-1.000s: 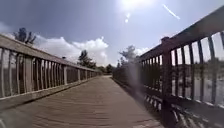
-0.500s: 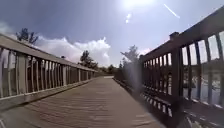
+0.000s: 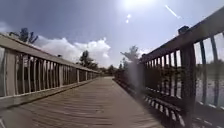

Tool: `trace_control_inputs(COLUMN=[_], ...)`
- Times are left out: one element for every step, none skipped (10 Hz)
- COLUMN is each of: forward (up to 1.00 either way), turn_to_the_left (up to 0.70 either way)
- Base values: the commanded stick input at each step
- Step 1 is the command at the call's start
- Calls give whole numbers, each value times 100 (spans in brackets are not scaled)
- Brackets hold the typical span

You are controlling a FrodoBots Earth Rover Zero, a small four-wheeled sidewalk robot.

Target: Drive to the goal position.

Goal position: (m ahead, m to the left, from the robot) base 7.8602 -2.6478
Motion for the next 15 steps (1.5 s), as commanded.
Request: trace_control_inputs(forward=[45,45,45,45,45,45,45,45,45,45,45,45,45,45,45], turn_to_the_left=[2,2,2,15,26,27,16,5,3,2,2,2,2,2,2])
